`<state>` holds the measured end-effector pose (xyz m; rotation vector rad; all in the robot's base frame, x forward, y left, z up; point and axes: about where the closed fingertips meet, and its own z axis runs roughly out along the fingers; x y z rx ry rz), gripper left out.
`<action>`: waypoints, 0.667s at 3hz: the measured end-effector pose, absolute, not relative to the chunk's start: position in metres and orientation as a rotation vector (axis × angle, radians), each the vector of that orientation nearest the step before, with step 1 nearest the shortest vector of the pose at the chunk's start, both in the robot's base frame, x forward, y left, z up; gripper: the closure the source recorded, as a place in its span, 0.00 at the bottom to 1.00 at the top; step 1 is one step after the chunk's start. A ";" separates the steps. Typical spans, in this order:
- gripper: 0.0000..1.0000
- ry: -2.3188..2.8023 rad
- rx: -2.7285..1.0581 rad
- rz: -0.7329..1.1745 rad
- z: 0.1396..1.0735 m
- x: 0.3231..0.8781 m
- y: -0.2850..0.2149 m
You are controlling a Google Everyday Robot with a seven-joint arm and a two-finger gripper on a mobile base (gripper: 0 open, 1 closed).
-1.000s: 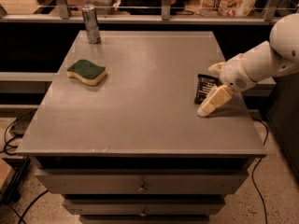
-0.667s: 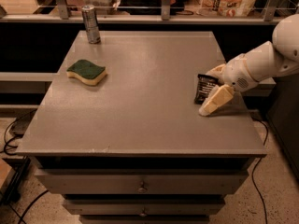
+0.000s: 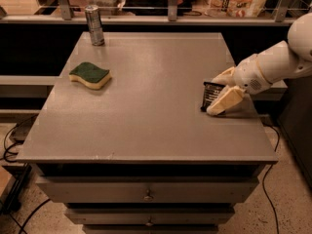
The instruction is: Move rxbar chocolate near redbull can
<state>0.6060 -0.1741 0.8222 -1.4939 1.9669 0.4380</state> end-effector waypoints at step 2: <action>1.00 1.966 -1.494 0.438 0.827 0.606 -0.174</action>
Offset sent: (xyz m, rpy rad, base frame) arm -0.0270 0.0494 0.1158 0.1710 -0.1469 0.1637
